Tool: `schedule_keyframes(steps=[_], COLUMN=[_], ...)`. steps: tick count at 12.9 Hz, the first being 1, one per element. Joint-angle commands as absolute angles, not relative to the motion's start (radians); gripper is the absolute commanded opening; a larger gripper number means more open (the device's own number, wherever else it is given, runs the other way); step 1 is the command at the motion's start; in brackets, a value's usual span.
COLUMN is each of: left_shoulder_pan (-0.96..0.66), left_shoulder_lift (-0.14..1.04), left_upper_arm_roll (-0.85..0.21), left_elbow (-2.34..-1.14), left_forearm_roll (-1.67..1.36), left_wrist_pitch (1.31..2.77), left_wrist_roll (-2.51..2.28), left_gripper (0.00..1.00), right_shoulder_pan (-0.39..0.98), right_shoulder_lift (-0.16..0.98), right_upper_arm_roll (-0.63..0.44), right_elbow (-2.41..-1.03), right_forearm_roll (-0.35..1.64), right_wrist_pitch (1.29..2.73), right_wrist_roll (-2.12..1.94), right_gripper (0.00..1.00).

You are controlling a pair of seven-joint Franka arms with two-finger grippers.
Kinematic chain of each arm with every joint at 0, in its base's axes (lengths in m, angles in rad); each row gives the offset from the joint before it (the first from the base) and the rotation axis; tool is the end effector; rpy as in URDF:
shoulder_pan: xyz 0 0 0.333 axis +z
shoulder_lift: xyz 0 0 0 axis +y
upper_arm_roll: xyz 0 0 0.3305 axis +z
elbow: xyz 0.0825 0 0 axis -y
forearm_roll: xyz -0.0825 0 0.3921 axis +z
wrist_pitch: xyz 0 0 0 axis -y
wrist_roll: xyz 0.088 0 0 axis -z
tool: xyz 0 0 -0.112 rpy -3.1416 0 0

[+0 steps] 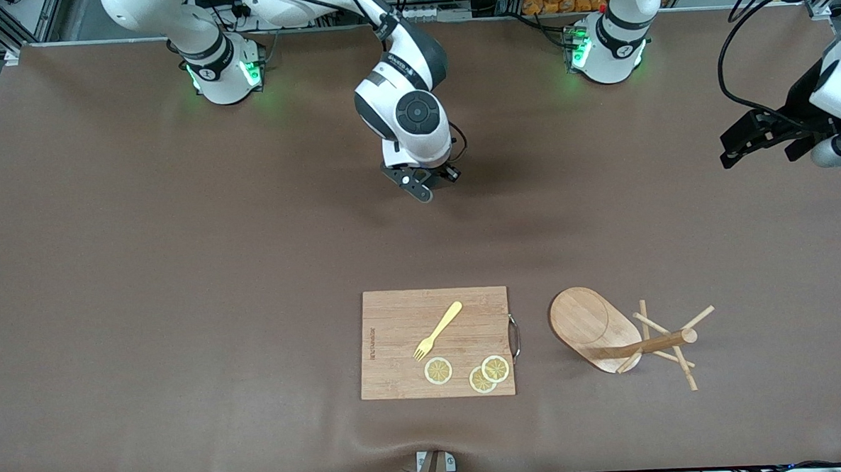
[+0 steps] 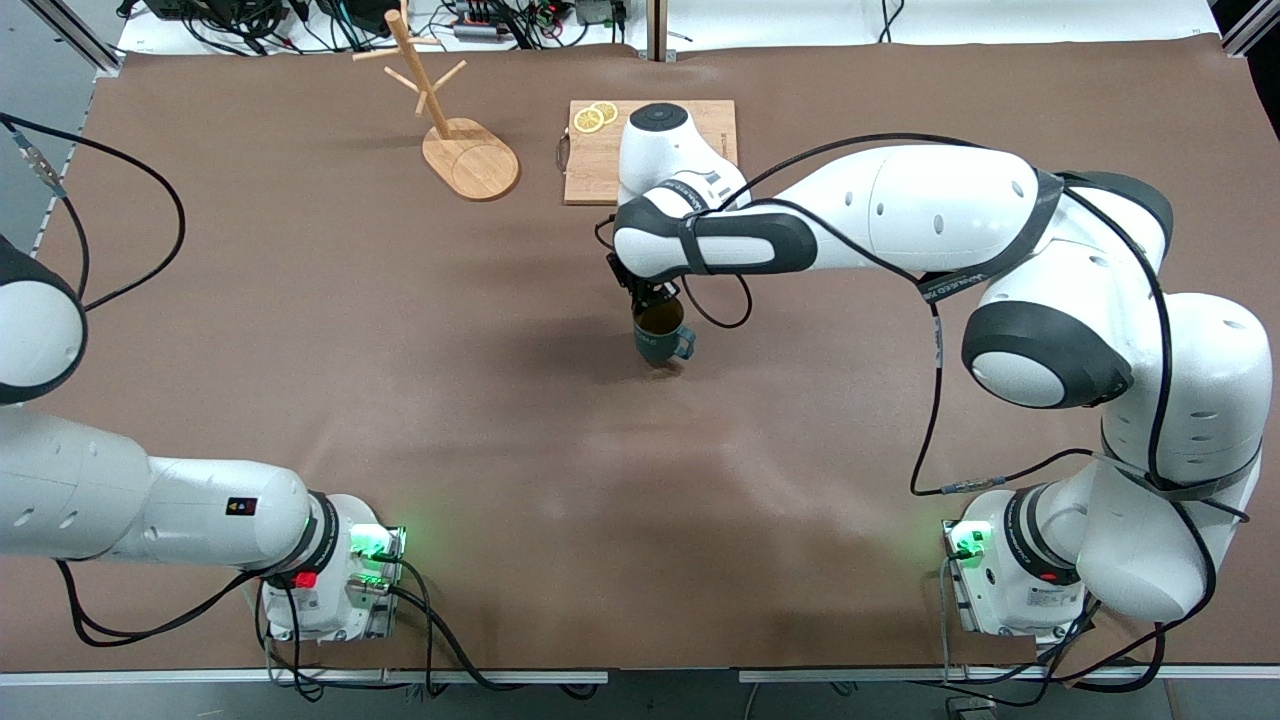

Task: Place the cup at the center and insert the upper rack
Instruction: 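Carry the teal mug with the right gripper to the table center, then lower the mug, open the right gripper and draw it back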

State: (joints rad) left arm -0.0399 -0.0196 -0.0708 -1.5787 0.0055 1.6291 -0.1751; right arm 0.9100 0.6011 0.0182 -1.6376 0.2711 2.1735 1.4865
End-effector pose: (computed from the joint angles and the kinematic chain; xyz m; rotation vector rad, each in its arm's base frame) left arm 0.5593 -0.0620 0.6465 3.1349 0.1007 0.1102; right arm 0.4089 0.5626 0.2647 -2.8993 1.0960 0.3684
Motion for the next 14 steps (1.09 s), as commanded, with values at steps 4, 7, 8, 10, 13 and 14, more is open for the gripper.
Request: schedule_keyframes(steps=[4,7,8,10,13,14], left_shoulder_pan=[-0.034,-0.035,-0.035,-0.038,-0.037,-0.035], left_shoulder_lift=[-0.058,-0.055,-0.054,-0.052,-0.055,-0.06], left_upper_arm_roll=[-0.084,-0.084,-0.084,-0.084,-0.119,-0.13], left_elbow=[-1.598,-1.598,-1.594,-1.589,-1.586,-1.583], left_forearm_roll=[0.008,0.012,0.012,0.014,0.017,0.018], left_wrist_pitch=[1.609,1.609,1.611,1.611,1.602,1.579], left_wrist_roll=[-0.183,-0.183,-0.183,-0.184,-0.192,-0.227], left_gripper=[1.0,1.0,1.0,1.0,1.0,1.0], right_shoulder_pan=[0.931,0.945,0.945,0.939,0.913,0.881], right_shoulder_lift=[0.603,0.603,0.598,0.58,0.496,0.451], right_upper_arm_roll=[0.002,0.0,0.0,0.002,-0.006,-0.006], right_elbow=[-1.675,-1.675,-1.674,-1.671,-1.667,-1.672], right_forearm_roll=[0.29,0.279,0.261,0.252,0.249,0.245], right_wrist_pitch=[2.215,2.223,2.221,2.209,2.133,2.091], right_wrist_roll=[1.493,1.488,1.483,1.461,1.369,1.327], right_gripper=[0.05,1.0,1.0,1.0,1.0,1.0])
